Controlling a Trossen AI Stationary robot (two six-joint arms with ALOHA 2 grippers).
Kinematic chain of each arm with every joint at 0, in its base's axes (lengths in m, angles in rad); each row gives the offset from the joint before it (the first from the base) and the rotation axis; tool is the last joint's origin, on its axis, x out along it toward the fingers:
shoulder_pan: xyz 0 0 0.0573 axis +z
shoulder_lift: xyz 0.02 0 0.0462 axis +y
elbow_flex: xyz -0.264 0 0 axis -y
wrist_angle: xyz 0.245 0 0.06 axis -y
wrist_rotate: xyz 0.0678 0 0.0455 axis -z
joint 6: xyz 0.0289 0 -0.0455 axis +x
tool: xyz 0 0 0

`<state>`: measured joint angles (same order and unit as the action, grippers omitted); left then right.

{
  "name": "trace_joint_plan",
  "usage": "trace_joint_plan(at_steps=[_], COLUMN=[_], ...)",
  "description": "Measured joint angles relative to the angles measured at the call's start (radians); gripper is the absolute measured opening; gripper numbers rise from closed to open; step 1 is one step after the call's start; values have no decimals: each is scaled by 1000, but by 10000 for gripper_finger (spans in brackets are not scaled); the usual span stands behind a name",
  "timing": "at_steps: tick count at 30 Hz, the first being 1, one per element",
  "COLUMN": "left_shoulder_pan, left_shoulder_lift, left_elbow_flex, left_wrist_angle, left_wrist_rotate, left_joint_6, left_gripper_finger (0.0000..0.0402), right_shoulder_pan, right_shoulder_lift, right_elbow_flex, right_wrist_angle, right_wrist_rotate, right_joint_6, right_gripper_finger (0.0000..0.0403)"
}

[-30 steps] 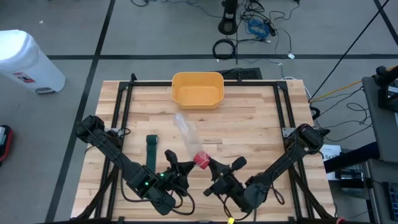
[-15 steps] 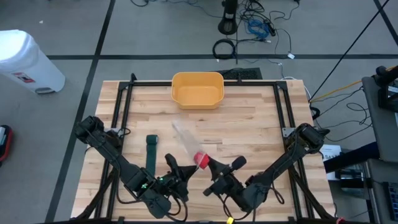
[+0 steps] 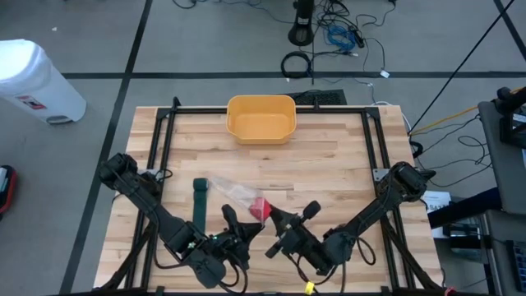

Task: Roll bandage
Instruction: Put the rolled red bandage into the transparent zip bag

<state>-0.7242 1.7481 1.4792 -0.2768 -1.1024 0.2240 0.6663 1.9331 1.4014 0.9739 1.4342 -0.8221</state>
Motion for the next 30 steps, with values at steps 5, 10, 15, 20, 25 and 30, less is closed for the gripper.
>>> trace_joint_plan(at_steps=[5, 10, 15, 20, 25, 30], left_shoulder_pan=[-14, -51, -95, -124, -121, -102], left_shoulder_lift=[0, 0, 0, -15, -18, -18], left_elbow_flex=[2, 19, 19, 19, 20, 20], left_wrist_angle=[53, 63, 65, 70, 69, 82], left_wrist_rotate=[-1, -51, -151, -183, -187, -150], left_joint_6=[31, 46, 75, 71, 69, 65], left_gripper_finger=[4, 4, 4, 4, 4, 4], right_shoulder_pan=[-2, -4, 2, 1, 9, 2], right_shoulder_lift=[0, 0, 0, 0, 0, 0], right_elbow_flex=[0, 0, 0, 0, 0, 0], right_wrist_angle=[-12, -1, -45, -86, -44, -46], right_wrist_rotate=[-5, -3, 25, 44, -45, -40], right_joint_6=[-2, -23, -9, 36, 47, 51], right_gripper_finger=[6, 6, 6, 6, 6, 6])
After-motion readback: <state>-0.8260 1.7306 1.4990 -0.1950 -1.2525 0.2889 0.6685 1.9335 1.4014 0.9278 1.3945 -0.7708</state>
